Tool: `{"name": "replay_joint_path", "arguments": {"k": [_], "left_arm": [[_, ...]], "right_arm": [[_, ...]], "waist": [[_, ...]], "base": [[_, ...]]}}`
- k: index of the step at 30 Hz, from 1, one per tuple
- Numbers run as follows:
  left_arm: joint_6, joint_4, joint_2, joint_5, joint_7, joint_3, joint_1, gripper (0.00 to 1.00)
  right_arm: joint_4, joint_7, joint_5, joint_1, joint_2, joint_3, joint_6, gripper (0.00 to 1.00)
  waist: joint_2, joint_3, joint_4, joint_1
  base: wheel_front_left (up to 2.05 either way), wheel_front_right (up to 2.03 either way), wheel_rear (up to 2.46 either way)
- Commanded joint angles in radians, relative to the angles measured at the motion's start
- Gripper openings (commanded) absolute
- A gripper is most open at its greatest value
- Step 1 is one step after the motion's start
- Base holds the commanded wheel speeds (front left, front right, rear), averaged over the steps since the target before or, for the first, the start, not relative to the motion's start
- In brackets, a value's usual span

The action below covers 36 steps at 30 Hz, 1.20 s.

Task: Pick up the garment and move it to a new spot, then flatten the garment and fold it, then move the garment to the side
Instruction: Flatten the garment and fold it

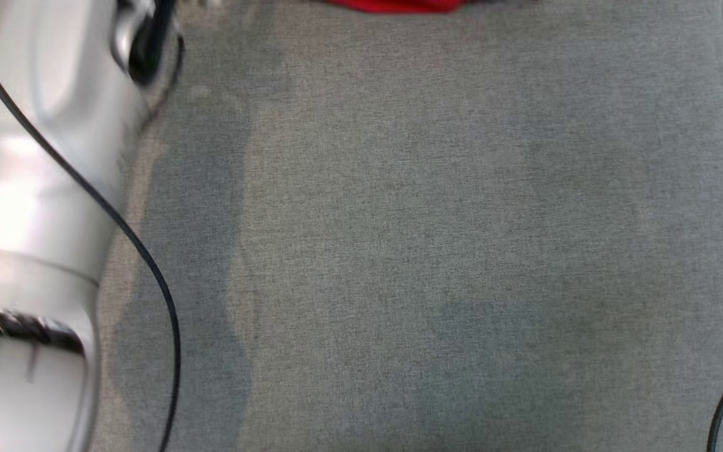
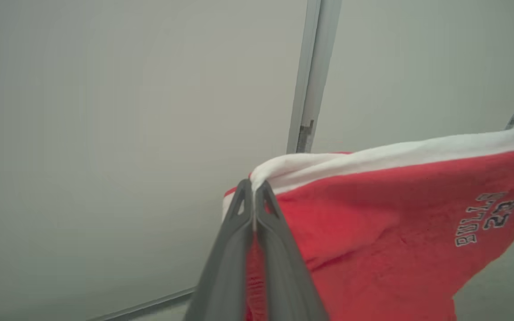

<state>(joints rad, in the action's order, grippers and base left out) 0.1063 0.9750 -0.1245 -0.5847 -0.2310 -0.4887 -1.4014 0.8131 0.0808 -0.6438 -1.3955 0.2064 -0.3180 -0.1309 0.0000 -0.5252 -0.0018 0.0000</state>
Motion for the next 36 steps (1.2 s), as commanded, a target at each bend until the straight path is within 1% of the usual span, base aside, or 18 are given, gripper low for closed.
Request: {"name": "replay_joint_path", "arguments": {"k": [1,2,4,6,8,11,12,15,18,21,24,26,28,32,33,36], "left_arm": [[0.008,-0.001,0.002,-0.008,-0.016,0.001,0.078,0.0],[0.011,-0.011,0.005,0.005,-0.024,-0.013,0.122,0.0],[0.013,-0.054,0.007,0.015,-0.031,-0.021,0.217,0.0],[0.012,-0.146,0.003,0.04,-0.033,-0.01,0.338,0.0],[0.0,-0.254,-0.004,0.07,-0.031,0.007,0.477,0.0],[-0.014,-0.427,-0.02,0.128,-0.032,0.02,0.649,0.0],[-0.024,-0.523,-0.037,0.161,-0.032,0.02,0.757,0.0],[-0.038,-0.641,-0.077,0.201,-0.032,0.012,0.888,0.0],[-0.052,-0.731,-0.119,0.216,-0.023,-0.005,0.997,0.0],[-0.079,-0.828,-0.158,0.223,-0.003,-0.009,1.089,0.0],[-0.109,-0.93,-0.199,0.223,0.032,-0.011,1.182,0.0],[-0.129,-0.999,-0.218,0.216,0.058,-0.011,1.241,0.0],[-0.154,-1.063,-0.244,0.214,0.093,-0.011,1.305,0.0],[-0.208,-1.199,-0.274,0.204,0.155,-0.001,1.406,0.0],[-0.208,-1.199,-0.274,0.204,0.155,-0.001,1.406,0.0],[-0.235,-1.278,-0.296,0.2,0.195,0.003,1.451,0.0]], "right_arm": [[-0.03,0.015,-0.03,0.069,0.028,-0.03,0.0,0.0],[-0.056,0.022,-0.063,0.12,0.043,-0.045,0.0,0.0],[-0.116,0.057,-0.089,0.226,0.093,-0.078,0.0,0.0],[-0.181,0.095,-0.121,0.36,0.126,-0.105,0.0,0.0],[-0.243,0.126,-0.146,0.491,0.16,-0.115,0.0,0.0],[-0.342,0.161,-0.18,0.673,0.193,-0.089,0.0,0.0],[-0.407,0.17,-0.174,0.798,0.2,-0.079,0.0,0.0],[-0.498,0.178,-0.161,0.961,0.206,-0.044,0.0,0.0],[-0.59,0.16,-0.138,1.098,0.205,-0.019,0.0,0.0],[-0.685,0.12,-0.112,1.223,0.193,0.018,0.0,0.0],[-0.78,0.054,-0.084,1.338,0.182,0.066,0.0,0.0],[-0.846,0.01,-0.08,1.408,0.16,0.098,0.0,0.0],[-0.908,-0.038,-0.056,1.476,0.151,0.141,0.0,0.0],[-1.039,-0.145,-0.023,1.594,0.103,0.229,0.0,0.0],[-1.039,-0.145,-0.023,1.594,0.103,0.229,0.0,0.0],[-1.133,-0.212,0.02,1.639,0.073,0.29,0.0,0.0]], "waist": [[0.0,-0.001,0.006,0.0],[0.0,0.004,0.01,0.0],[0.0,0.014,0.014,0.0],[0.0,0.024,0.019,0.0],[0.0,0.038,0.023,0.0],[0.0,0.061,0.027,0.0],[0.0,0.082,0.027,0.0],[0.0,0.114,0.025,0.0],[0.0,0.147,0.017,0.0],[0.0,0.175,0.012,0.0],[0.0,0.2,0.005,0.0],[0.0,0.215,0.001,0.0],[0.0,0.23,-0.003,0.0],[0.0,0.249,-0.002,0.0],[0.0,0.249,-0.002,0.0],[0.0,0.253,0.0,0.0]], "base": [[0.0,0.0,0.0],[0.0,0.0,0.0],[0.0,0.0,0.0],[0.0,0.0,0.0],[0.0,0.0,0.0],[0.0,0.0,0.0],[0.0,0.0,0.0],[0.0,0.0,0.0],[0.0,0.0,0.0],[0.0,0.0,0.0],[0.0,0.0,0.0],[0.0,0.0,0.0],[0.0,0.0,0.0],[0.0,0.0,0.0],[0.0,0.0,0.0],[0.0,0.0,0.0]]}}
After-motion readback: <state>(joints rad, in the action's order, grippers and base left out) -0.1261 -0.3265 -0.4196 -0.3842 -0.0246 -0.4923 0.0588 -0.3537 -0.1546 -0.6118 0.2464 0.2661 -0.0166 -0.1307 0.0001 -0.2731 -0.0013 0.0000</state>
